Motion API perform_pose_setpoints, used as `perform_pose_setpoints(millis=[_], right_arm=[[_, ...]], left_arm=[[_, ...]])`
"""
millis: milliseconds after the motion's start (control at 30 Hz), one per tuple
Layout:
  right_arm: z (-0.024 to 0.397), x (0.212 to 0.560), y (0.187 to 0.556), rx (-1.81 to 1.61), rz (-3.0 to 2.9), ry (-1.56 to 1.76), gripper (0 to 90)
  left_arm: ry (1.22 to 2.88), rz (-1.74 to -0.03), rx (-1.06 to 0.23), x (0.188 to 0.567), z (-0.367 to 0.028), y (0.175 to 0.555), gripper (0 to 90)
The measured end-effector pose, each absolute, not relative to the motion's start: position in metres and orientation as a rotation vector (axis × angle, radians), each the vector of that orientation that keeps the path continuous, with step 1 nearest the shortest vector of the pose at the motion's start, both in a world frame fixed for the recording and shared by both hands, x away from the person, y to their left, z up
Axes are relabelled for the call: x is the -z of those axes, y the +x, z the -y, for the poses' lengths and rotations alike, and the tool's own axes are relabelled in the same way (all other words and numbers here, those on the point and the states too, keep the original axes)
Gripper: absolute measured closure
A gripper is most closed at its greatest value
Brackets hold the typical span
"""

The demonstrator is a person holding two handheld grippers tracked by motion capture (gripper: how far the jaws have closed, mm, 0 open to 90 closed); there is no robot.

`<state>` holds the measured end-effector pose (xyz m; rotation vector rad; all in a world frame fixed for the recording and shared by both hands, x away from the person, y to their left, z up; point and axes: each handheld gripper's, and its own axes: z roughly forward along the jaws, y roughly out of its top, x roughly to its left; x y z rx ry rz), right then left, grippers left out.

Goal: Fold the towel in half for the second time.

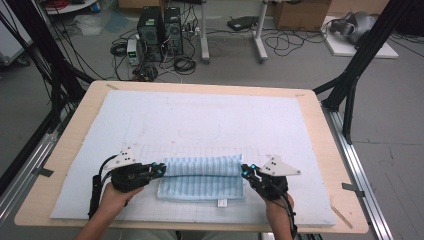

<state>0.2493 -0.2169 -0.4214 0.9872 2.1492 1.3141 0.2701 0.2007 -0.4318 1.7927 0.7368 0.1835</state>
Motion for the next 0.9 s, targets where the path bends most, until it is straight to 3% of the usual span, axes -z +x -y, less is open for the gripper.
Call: perform_pose_setpoints(millis=[333,400,467,500,567,667,900], right_arm=[[0.22,0.435,0.227,-1.283,-2.187,0.972,86.6],[0.222,0.437,0.224,-1.28,-2.189,0.971,84.6],[0.223,0.438,0.221,-1.273,-2.181,0.982,75.4],[0.226,0.436,0.22,-1.275,-2.166,0.999,69.5],[0.23,0.432,0.219,-1.305,-2.133,1.031,60.2],[0.234,0.42,0.217,-1.345,-2.079,1.029,54.7],[0.214,0.413,0.233,-1.192,-2.099,1.005,55.2]], left_arm=[[1.84,-0.705,-0.159,0.441,-0.2,0.252,79.8],[1.828,-0.737,-0.134,0.443,-0.203,0.251,69.7],[1.807,-0.77,-0.116,0.442,-0.207,0.251,52.1],[1.795,-0.776,-0.121,0.441,-0.209,0.251,48.6],[1.761,-0.794,-0.139,0.438,-0.215,0.253,48.3],[1.731,-0.815,-0.152,0.434,-0.22,0.257,47.8],[1.716,-0.83,-0.17,0.43,-0.218,0.264,47.9]])
